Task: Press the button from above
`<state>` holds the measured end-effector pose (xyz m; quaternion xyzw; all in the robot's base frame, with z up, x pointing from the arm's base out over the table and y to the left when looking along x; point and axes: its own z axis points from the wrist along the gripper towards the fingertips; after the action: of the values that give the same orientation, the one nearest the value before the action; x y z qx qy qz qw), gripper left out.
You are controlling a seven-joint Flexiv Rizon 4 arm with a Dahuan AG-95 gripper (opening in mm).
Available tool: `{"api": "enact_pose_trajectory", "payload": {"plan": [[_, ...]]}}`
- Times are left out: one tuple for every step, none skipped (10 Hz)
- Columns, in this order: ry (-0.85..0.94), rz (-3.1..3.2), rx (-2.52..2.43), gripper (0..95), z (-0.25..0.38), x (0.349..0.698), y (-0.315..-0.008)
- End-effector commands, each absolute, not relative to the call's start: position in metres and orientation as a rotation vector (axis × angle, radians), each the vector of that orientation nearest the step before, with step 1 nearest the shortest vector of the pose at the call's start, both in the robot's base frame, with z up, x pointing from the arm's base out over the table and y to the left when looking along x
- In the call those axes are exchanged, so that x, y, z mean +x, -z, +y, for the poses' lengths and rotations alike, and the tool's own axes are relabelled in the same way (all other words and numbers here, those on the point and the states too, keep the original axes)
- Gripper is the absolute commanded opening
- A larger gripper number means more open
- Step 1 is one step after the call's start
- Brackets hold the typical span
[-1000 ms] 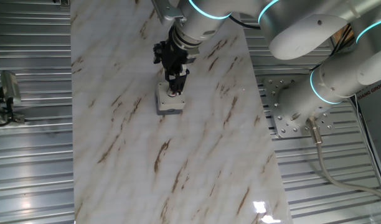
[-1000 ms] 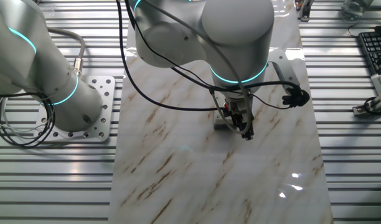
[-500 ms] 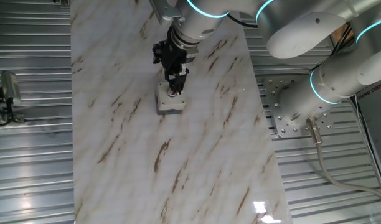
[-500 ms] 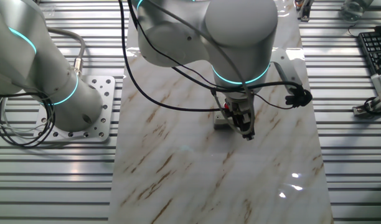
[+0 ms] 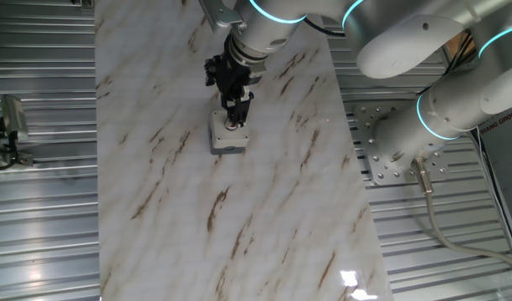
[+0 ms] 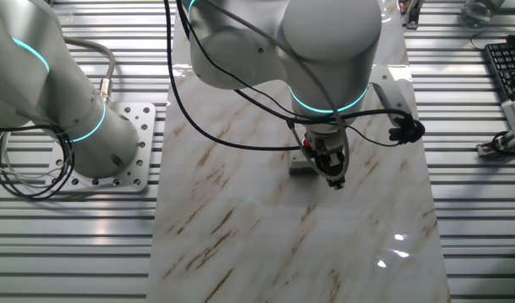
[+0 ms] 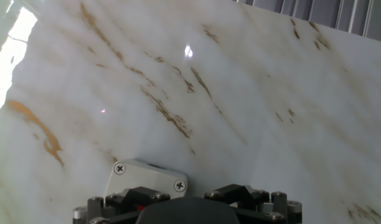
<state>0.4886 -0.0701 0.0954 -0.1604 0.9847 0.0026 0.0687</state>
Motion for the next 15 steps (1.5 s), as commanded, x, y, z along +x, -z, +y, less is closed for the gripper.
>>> {"api": "enact_pose_trajectory", "payload": {"plan": [[-0.05, 2.963, -0.495, 95.0, -0.0698, 0.4891, -0.0956], [-0.056, 2.97, -0.484, 95.0, -0.0698, 0.4891, -0.0956], [-0.067, 2.971, -0.475, 95.0, -0.0698, 0.4891, -0.0956], [-0.076, 2.973, -0.468, 95.0, -0.0698, 0.4891, -0.0956], [-0.082, 2.973, -0.467, 95.0, -0.0698, 0.4891, -0.0956], [-0.082, 2.974, -0.469, 95.0, -0.0698, 0.4891, -0.0956], [-0.082, 2.975, -0.47, 95.0, -0.0698, 0.4891, -0.0956], [-0.082, 2.975, -0.471, 95.0, -0.0698, 0.4891, -0.0956], [-0.081, 2.978, -0.467, 95.0, -0.0698, 0.4891, -0.0956], [-0.082, 2.977, -0.469, 95.0, -0.0698, 0.4891, -0.0956], [-0.081, 2.977, -0.473, 95.0, -0.0698, 0.4891, -0.0956], [-0.082, 2.977, -0.475, 95.0, -0.0698, 0.4891, -0.0956], [-0.083, 2.978, -0.476, 95.0, -0.0698, 0.4891, -0.0956], [-0.086, 2.977, -0.475, 95.0, -0.0698, 0.4891, -0.0956], [-0.087, 2.977, -0.476, 95.0, -0.0698, 0.4891, -0.0956]]}}
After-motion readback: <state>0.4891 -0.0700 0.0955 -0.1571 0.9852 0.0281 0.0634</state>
